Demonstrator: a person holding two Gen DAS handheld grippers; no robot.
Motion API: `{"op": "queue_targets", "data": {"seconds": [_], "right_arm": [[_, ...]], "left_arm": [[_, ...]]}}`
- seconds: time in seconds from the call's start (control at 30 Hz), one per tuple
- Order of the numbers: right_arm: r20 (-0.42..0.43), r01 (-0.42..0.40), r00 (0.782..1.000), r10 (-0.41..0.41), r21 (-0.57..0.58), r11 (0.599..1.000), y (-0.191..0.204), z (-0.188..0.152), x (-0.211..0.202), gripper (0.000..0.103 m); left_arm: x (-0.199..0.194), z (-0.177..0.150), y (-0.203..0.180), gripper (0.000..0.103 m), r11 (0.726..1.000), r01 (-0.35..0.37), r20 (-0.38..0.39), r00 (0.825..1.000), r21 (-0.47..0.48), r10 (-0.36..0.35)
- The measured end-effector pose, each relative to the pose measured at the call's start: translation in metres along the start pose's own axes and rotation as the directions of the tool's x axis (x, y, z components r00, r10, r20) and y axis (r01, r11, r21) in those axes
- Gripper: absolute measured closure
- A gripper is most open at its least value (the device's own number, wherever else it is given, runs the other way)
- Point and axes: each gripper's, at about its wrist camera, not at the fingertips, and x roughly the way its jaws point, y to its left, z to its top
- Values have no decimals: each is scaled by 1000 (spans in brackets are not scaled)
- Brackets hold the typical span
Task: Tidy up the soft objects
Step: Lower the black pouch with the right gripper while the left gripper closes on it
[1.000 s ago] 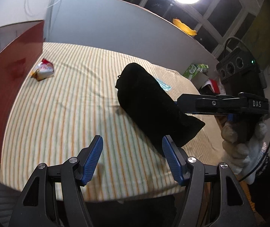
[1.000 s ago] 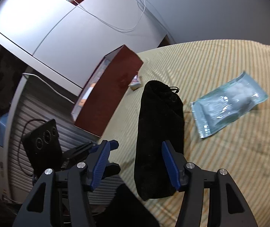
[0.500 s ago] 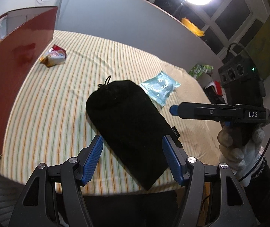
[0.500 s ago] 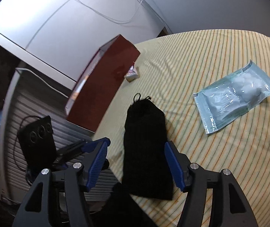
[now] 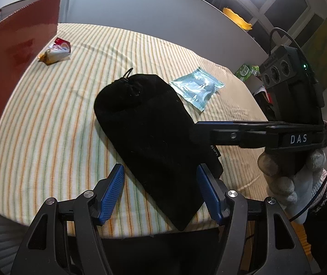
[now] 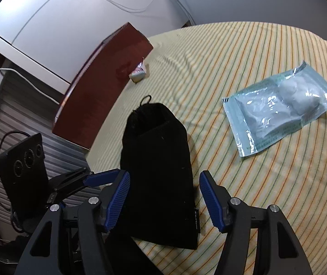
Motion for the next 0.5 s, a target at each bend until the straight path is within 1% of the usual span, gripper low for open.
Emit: {"op": "queue_targets", "data": {"seconds": [0.1, 0.2, 0.27, 0.3, 0.4, 0.47, 0.5], "right_arm": [[-7, 10, 1000, -10, -6, 1000, 1, 0, 6, 44], [-3, 26, 1000, -26, -7, 1000, 2, 1, 9, 44], [-4, 29, 1000, -29, -6, 1000, 2, 2, 10, 49], [-11, 30, 999, -30, -6, 1000, 3, 3, 11, 54], [-17, 39, 999, -39, -14, 999, 5, 2, 14, 57], [-18, 45, 999, -46, -18, 999, 7, 2, 15, 60], [-21, 41, 999, -41, -16, 999, 8, 1, 16, 63]], "left_arm": [[3, 0, -2, 38, 1000, 4, -1, 1000, 0, -4], [5, 0, -4, 41, 1000, 7, 3, 1000, 3, -7], [6, 0, -4, 48, 1000, 9, 7, 1000, 5, -9], [6, 0, -4, 53, 1000, 9, 6, 1000, 6, -9], [5, -1, -4, 54, 1000, 6, 13, 1000, 9, -6], [2, -3, -2, 57, 1000, 5, 17, 1000, 12, -5], [1, -3, -2, 58, 1000, 5, 20, 1000, 10, -5]]}}
